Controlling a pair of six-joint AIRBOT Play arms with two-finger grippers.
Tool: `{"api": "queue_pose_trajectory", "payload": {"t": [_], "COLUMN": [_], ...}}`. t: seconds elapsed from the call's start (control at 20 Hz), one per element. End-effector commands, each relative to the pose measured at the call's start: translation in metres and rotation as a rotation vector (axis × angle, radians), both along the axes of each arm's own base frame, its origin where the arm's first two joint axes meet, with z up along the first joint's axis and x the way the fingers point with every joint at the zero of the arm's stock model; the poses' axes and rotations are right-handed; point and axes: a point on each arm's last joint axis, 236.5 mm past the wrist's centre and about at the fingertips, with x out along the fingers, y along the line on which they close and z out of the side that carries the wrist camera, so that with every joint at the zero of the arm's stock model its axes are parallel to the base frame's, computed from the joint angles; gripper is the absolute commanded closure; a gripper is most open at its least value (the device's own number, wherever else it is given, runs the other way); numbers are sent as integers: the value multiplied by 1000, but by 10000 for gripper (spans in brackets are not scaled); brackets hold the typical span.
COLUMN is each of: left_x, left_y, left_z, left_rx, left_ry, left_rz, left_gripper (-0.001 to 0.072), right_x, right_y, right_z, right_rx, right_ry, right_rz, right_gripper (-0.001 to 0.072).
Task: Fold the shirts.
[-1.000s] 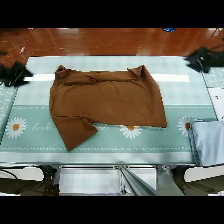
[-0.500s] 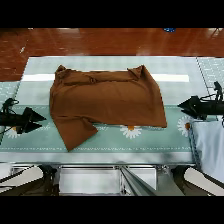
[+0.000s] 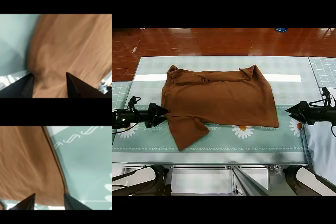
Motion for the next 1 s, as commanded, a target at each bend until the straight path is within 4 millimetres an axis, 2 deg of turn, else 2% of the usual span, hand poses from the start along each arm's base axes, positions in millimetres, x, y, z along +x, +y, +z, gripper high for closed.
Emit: {"api": "queue_pose_trajectory", "payload": {"t": [0.0,0.05,0.15,0.25,0.3,0.35,0.45,0.55,0.7,0.85,0.95], "left_x": [11,12,16,18,18,18,17,17,17,17,17], "left_y": [-6,-9,-10,-9,-9,-9,-10,-10,-10,-10,-10], "left_z": [-14,-12,-5,-4,-3,-3,-3,-3,-3,-3,-3], "left_rx": [28,21,17,22,21,21,19,18,18,21,20], "left_ry": [0,-7,-21,-26,-26,-26,-25,-24,-24,-29,-29], "left_rz": [-14,-34,-55,-61,-62,-63,-65,-65,-65,-72,-72], "left_gripper": [371,681,688,688,688,688,688,688,688,688,688], "right_x": [-2,-2,-10,-43,-59,-67,-74,-60,-19,-8,10], "right_y": [2,1,-6,-4,3,12,29,38,47,69,81], "right_z": [0,0,-11,-37,-47,-51,-57,-58,-54,-67,-69], "right_rx": [7,5,-36,-73,-73,-63,-48,-60,-32,16,23], "right_ry": [4,6,53,200,263,284,296,255,148,186,165], "right_rz": [2,2,-4,22,48,72,111,100,-8,14,23], "right_gripper": [301,301,301,301,301,301,301,301,301,301,324]}}
